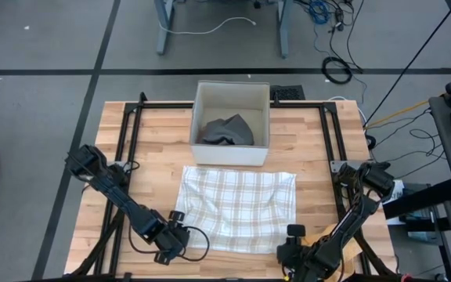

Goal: Fold towel
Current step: Fold the white patterned towel

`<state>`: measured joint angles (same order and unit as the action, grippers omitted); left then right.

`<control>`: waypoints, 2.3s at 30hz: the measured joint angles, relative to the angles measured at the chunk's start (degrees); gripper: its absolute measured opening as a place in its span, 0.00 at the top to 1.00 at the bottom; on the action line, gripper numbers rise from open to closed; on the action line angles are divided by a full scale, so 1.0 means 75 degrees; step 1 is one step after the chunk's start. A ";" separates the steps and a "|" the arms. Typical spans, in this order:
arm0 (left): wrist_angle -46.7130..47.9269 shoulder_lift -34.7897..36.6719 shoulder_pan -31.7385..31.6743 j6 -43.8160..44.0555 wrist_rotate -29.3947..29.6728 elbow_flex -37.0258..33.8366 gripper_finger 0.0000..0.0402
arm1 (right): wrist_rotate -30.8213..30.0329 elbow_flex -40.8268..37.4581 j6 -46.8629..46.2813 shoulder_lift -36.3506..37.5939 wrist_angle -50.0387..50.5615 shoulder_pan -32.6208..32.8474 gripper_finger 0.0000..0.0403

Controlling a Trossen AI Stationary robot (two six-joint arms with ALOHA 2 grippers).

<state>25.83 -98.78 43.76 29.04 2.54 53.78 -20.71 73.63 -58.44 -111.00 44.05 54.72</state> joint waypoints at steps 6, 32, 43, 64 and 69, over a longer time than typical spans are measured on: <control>-0.0025 -0.0369 0.0042 0.0025 0.0267 0.0035 0.50 | 0.0281 0.0000 -0.0314 0.0000 -0.0187 0.0000 0.64; -0.0513 -0.0391 0.0317 0.0060 0.0140 0.0006 0.90 | 0.0452 0.0006 -0.0891 -0.0383 -0.0481 -0.0067 0.77; 0.0096 -0.0101 0.0435 -0.0348 0.0155 0.0541 0.95 | 0.0599 -0.0002 -0.0470 -0.0126 0.0074 -0.0041 0.98; 0.8438 0.0387 0.0557 -0.1475 0.5304 0.7918 0.99 | -0.2874 -0.0003 0.3044 0.5206 0.0783 0.0148 1.00; 0.8539 0.0600 0.0524 -0.1801 0.5990 0.8522 0.99 | -0.3263 0.0000 0.4788 0.6117 -0.0179 0.0256 1.00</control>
<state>89.87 -94.28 47.69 15.53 47.47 117.69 -45.18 73.63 -22.53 -65.12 42.71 56.64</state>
